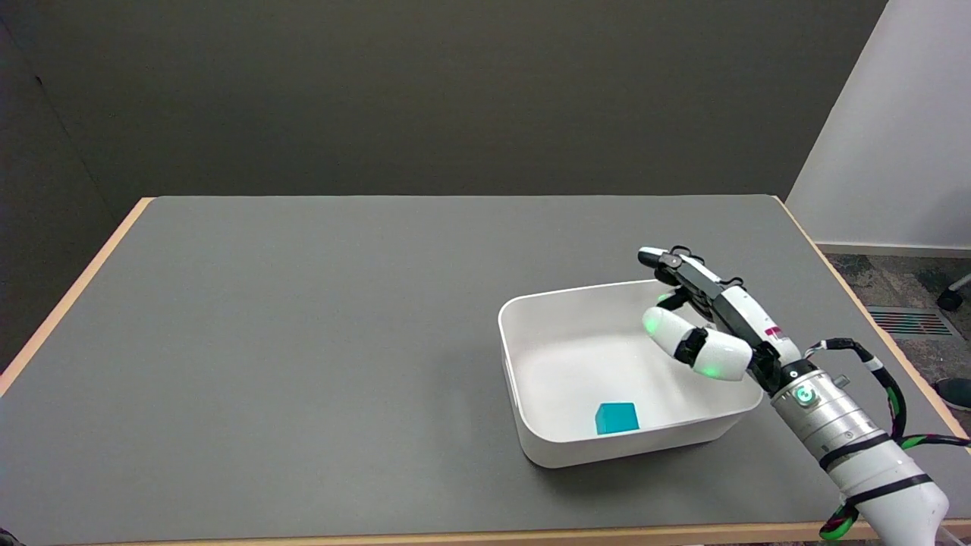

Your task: Place blue wooden cube into white box.

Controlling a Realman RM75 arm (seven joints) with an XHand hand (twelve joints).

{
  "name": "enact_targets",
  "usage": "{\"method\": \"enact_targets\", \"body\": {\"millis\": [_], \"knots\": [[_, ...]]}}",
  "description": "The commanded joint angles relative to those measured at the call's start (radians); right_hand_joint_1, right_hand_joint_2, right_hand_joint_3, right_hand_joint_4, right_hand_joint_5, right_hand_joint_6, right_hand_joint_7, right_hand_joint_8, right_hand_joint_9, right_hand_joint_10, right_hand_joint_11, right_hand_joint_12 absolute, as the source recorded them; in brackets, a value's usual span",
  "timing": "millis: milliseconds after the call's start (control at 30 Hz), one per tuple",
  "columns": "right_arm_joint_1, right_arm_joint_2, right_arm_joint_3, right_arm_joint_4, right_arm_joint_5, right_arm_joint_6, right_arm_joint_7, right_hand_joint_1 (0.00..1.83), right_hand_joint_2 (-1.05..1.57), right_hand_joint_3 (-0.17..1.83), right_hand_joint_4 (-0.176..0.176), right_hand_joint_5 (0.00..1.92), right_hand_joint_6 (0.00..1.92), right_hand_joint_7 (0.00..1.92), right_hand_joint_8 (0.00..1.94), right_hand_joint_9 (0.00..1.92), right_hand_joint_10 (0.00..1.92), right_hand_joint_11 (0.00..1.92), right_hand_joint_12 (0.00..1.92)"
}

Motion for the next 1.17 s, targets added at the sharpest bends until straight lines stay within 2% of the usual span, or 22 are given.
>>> {"method": "enact_targets", "body": {"millis": [33, 100, 167, 233, 300, 433, 500, 533, 567, 600, 633, 667, 733, 767, 800, 867, 900, 967, 1167], "knots": [[0.138, 0.001, 0.046, 0.091, 0.196, 0.011, 0.004, 0.33, 0.57, 0.92, 0.085, 0.14, 0.42, 0.05, 0.19, 0.02, 0.48, 0.06, 1.21], [0.183, 0.011, 0.063, 0.149, 0.341, 0.0, 0.011, 0.18, 0.59, 0.96, 0.084, 0.08, 0.4, 0.03, 0.1, 0.01, 0.36, 0.02, 1.05], [0.21, 0.038, 0.071, 0.202, 0.454, -0.002, 0.049, 0.17, 0.66, 0.97, 0.077, 0.08, 0.37, 0.0, 0.1, 0.0, 0.27, 0.0, 0.98], [0.234, 0.064, 0.07, 0.26, 0.564, 0.004, 0.101, 0.12, 0.82, 0.97, 0.068, 0.09, 0.33, 0.0, 0.08, 0.0, 0.16, 0.0, 0.65], [0.251, 0.096, 0.054, 0.313, 0.675, 0.011, 0.138, 0.42, 0.83, 1.16, 0.057, 0.09, 0.42, 0.0, 0.11, 0.02, 0.12, 0.0, 0.61], [0.278, 0.119, 0.027, 0.36, 0.757, 0.012, 0.163, 0.47, 0.85, 1.16, 0.035, 0.11, 0.46, 0.0, 0.12, 0.0, 0.14, 0.0, 0.54], [0.288, 0.117, 0.024, 0.363, 0.766, 0.005, 0.165, 0.22, 0.86, 1.06, 0.022, 0.14, 0.41, 0.0, 0.13, 0.0, 0.2, 0.0, 0.48], [0.294, 0.114, 0.023, 0.362, 0.766, 0.005, 0.165, 0.17, 0.86, 1.04, 0.016, 0.14, 0.41, 0.0, 0.14, 0.0, 0.22, 0.0, 0.47], [0.301, 0.11, 0.023, 0.359, 0.766, 0.007, 0.165, 0.18, 0.86, 1.04, 0.011, 0.14, 0.41, 0.0, 0.15, 0.0, 0.23, 0.0, 0.46], [0.305, 0.107, 0.022, 0.355, 0.766, 0.009, 0.165, 0.29, 0.85, 1.06, 0.002, 0.13, 0.45, 0.02, 0.12, 0.01, 0.22, 0.0, 0.48], [0.306, 0.105, 0.019, 0.35, 0.766, 0.01, 0.165, 0.53, 0.81, 1.12, -0.011, 0.11, 0.51, 0.08, 0.06, 0.04, 0.21, 0.0, 0.51], [0.307, 0.103, 0.014, 0.341, 0.767, 0.011, 0.165, 0.57, 0.81, 1.12, -0.017, 0.11, 0.53, 0.09, 0.07, 0.05, 0.25, 0.0, 0.57], [0.308, 0.102, 0.002, 0.33, 0.78, 0.012, 0.159, 0.23, 0.91, 0.99, -0.015, 0.15, 0.47, 0.03, 0.25, 0.0, 0.42, 0.0, 0.71], [0.308, 0.1, -0.007, 0.325, 0.796, 0.01, 0.158, 0.47, 0.87, 1.1, -0.024, 0.14, 0.53, 0.06, 0.23, 0.03, 0.43, 0.01, 0.74], [0.308, 0.099, -0.013, 0.322, 0.807, 0.007, 0.158, 0.62, 0.84, 1.15, -0.03, 0.14, 0.57, 0.09, 0.22, 0.04, 0.44, 0.02, 0.78], [0.312, 0.095, -0.025, 0.322, 0.813, 0.004, 0.158, 0.3, 0.93, 0.97, -0.026, 0.17, 0.52, 0.08, 0.27, 0.04, 0.48, 0.0, 0.84], [0.315, 0.093, -0.03, 0.322, 0.813, 0.005, 0.158, 0.25, 0.92, 0.98, -0.026, 0.17, 0.52, 0.09, 0.26, 0.04, 0.48, 0.0, 0.86], [0.321, 0.089, -0.034, 0.324, 0.813, 0.012, 0.158, 0.27, 0.87, 1.06, -0.026, 0.18, 0.54, 0.11, 0.23, 0.05, 0.47, 0.0, 0.89], [0.323, 0.087, -0.051, 0.341, 0.803, -0.022, 0.163, 0.28, 0.87, 1.06, -0.025, 0.19, 0.56, 0.13, 0.25, 0.06, 0.48, 0.0, 0.89]]}}
